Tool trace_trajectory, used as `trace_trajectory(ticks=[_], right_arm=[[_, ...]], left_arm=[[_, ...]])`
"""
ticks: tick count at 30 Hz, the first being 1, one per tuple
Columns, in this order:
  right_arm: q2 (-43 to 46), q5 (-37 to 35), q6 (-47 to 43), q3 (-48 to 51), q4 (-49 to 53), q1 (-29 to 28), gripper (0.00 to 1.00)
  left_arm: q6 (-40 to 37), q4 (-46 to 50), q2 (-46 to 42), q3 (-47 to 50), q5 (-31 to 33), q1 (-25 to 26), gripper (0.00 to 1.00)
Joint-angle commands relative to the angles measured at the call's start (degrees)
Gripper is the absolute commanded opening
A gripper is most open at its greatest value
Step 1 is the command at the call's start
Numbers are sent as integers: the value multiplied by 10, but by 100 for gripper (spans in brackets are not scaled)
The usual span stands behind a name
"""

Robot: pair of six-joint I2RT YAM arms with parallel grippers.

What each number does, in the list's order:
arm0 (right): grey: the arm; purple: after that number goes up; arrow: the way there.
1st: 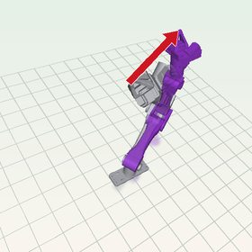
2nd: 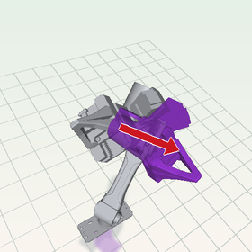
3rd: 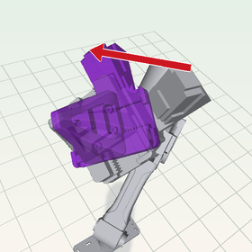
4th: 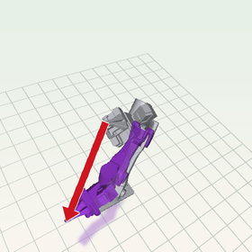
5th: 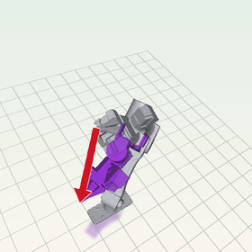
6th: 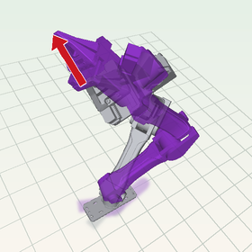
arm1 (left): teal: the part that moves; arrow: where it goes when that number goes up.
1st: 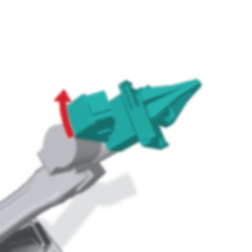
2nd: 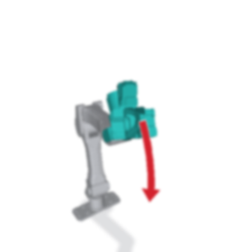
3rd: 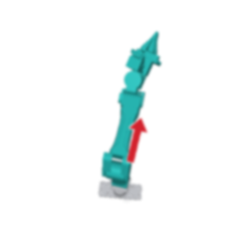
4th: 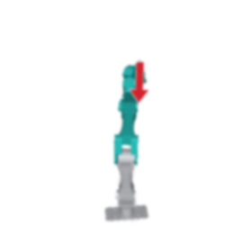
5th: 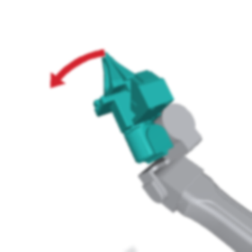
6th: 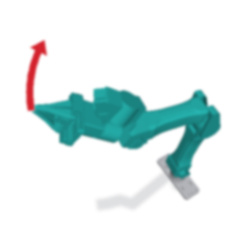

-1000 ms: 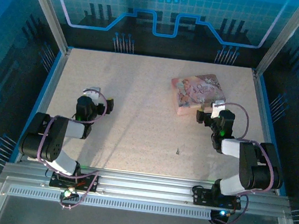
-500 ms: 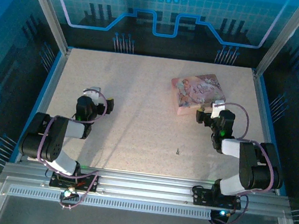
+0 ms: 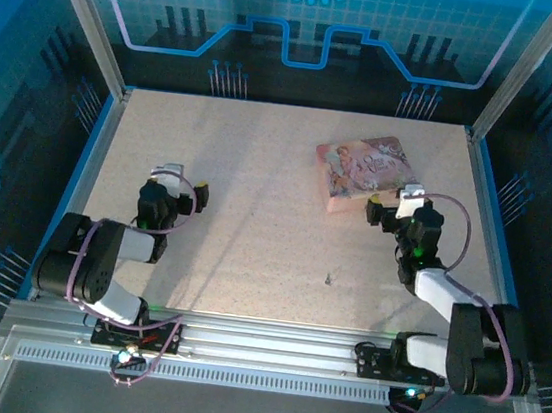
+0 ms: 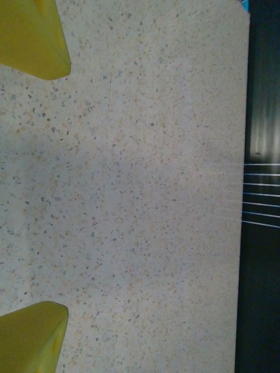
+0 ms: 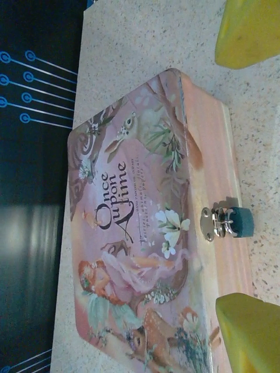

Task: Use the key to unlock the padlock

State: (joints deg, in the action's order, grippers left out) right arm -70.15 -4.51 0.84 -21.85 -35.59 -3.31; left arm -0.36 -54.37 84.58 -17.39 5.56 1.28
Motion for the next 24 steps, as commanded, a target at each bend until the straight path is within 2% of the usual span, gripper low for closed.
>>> trace_trajectory(ticks=[1, 3, 5, 7, 11, 15, 20, 24], right_arm=[[45, 1, 12, -7, 79, 6, 100], [69, 10, 17, -20, 120, 10, 100], [80, 29, 28, -44, 163, 17, 100], [75, 64, 47, -81, 215, 33, 100], [44, 132, 83, -147, 284, 66, 100], [-9, 189, 121, -214, 333, 102, 100], [-96, 229, 138, -306, 384, 121, 100], [-166, 226, 142, -367, 414, 128, 100]], left_arm=[[-10, 25, -59, -3, 23, 9, 99], [-20, 71, -92, -14, 36, 21, 99], [-2, 163, -129, -45, 42, 30, 99], [66, 258, -158, -85, 34, 30, 99], [214, 304, -175, -117, -16, 31, 99], [302, 357, -156, -161, -56, 39, 99], [322, 434, -102, -231, -74, 97, 99], [348, 445, -37, -284, -93, 148, 99]])
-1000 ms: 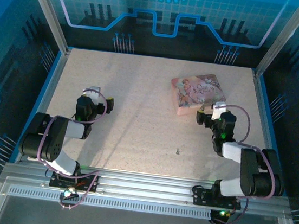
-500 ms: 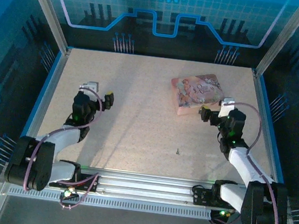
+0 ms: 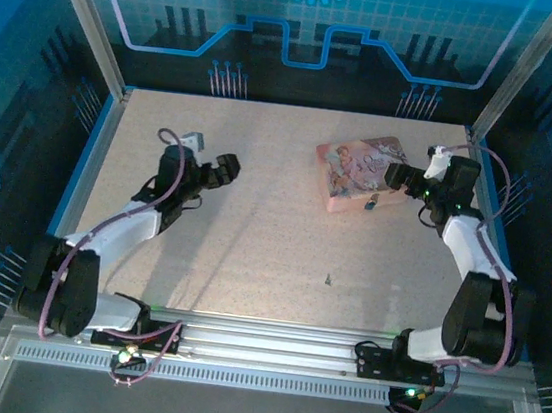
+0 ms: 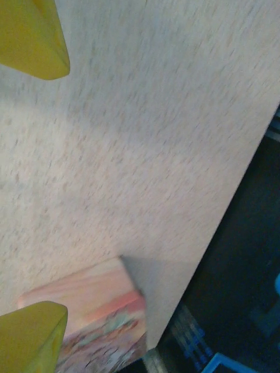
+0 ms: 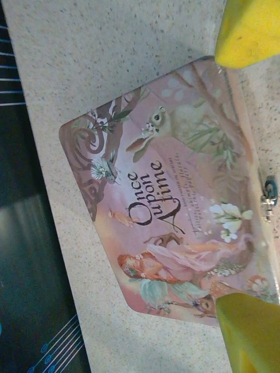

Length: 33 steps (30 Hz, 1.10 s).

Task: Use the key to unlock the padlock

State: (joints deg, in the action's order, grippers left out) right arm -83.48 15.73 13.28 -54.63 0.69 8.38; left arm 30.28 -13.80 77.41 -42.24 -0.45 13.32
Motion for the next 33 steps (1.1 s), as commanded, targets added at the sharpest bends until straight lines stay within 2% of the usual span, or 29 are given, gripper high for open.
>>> trace_trajectory(ticks=[1, 7, 16, 27, 33], right_arm=[[-49, 21, 20, -50, 56, 13, 100], [-135, 20, 15, -107, 67, 29, 100], [-232, 91, -17, -185, 92, 40, 100], [-320, 168, -68, -294, 174, 40, 93], [-320, 209, -89, -289, 192, 37, 88]], left_arm=[[47, 36, 51, -46, -38, 38, 99], [55, 17, 156, -130, -88, 99, 99], [79, 15, 276, -245, -131, 149, 96], [111, 14, 396, -355, -174, 175, 91], [120, 8, 429, -383, -186, 176, 90]])
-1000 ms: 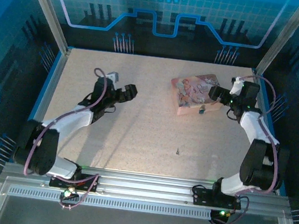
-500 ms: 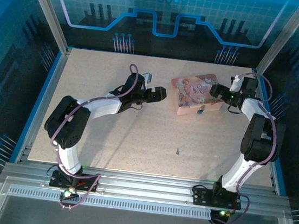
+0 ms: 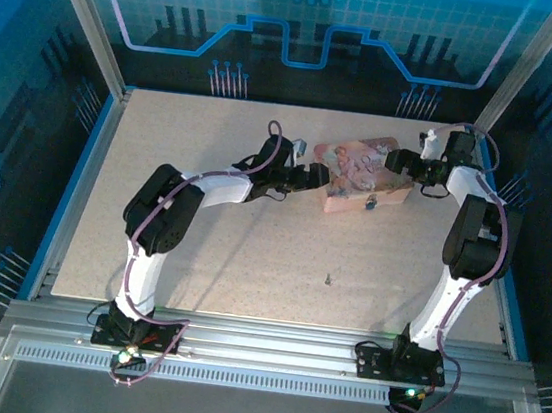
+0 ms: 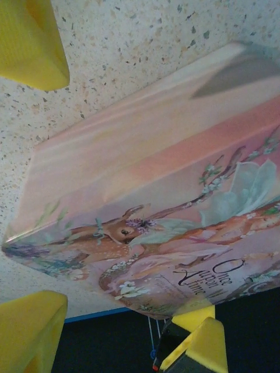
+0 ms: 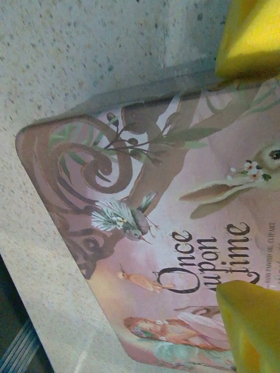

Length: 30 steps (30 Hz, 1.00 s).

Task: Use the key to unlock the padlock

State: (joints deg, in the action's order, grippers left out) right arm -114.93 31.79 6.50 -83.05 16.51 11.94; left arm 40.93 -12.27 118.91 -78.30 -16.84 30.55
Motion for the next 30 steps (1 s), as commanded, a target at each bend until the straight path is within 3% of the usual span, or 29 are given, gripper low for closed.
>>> trace_trajectory(ticks=[1, 12, 30], right_arm=[[-2, 52, -24, -1, 35, 0, 88], [63, 70, -24, 75, 24, -28, 87], [180, 68, 20, 211, -26, -130, 87]], left_arm=[[13, -7, 16, -26, -23, 4, 90], [1, 6, 16, -34, -20, 2, 90], [-23, -3, -91, 94, 10, -48, 91]])
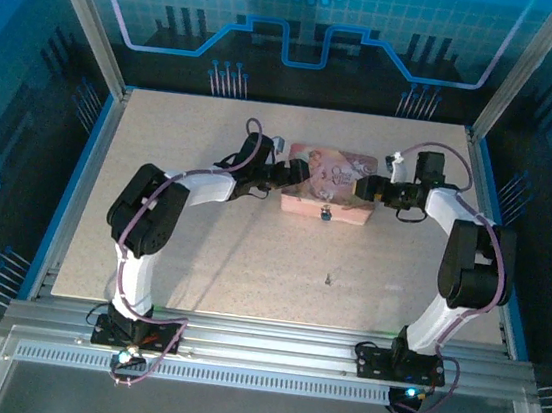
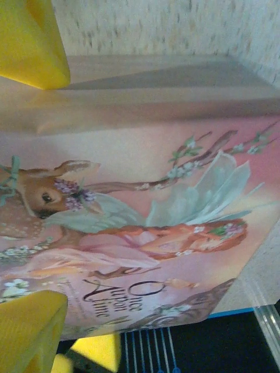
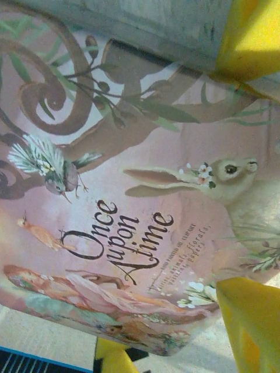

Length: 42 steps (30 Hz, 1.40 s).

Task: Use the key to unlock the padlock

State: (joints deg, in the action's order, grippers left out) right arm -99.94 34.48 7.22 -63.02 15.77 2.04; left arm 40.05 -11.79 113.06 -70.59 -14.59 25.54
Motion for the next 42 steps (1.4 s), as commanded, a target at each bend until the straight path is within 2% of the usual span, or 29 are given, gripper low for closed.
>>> trace_trajectory(ticks=[1, 12, 18, 24, 28, 33, 42], right_arm=[[34, 41, 16, 18, -21, -39, 87], [59, 20, 40, 65, -41, -108, 88], [76, -18, 44, 73, -44, -113, 89], [124, -126, 57, 77, -11, -102, 95], [173, -188, 59, 87, 18, -98, 95], [234, -225, 71, 104, 67, -110, 93], [331, -281, 132, 155, 134, -202, 90]], left_arm=[[-15, -8, -37, 23, -11, -3, 90], [-29, 5, -78, 69, 8, -33, 91], [-34, 15, -90, 78, 17, -40, 91], [-51, 39, -120, 88, 39, -57, 95], [-75, 70, -160, 98, 64, -69, 98], [-92, 89, -224, 130, 77, -74, 99], [-69, 91, -364, 233, 61, -67, 98]])
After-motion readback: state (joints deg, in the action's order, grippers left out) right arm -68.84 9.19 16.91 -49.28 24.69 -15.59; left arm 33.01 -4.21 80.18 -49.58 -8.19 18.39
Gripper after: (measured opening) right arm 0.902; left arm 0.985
